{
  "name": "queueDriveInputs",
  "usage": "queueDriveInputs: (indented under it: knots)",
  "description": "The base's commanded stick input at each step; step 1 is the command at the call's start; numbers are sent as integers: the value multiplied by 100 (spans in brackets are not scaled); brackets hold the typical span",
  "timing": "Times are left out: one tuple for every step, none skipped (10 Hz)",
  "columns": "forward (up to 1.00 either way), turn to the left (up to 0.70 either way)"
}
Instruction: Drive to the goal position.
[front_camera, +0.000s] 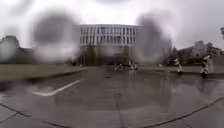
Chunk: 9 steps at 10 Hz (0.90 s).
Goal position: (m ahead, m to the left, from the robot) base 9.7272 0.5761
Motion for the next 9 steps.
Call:
queueDriveInputs:
  knots:
    - [70,0]
    - [70,0]
    - [70,0]
    - [70,0]
    - [70,0]
    - [70,0]
    - [70,0]
    - [70,0]
    - [70,0]
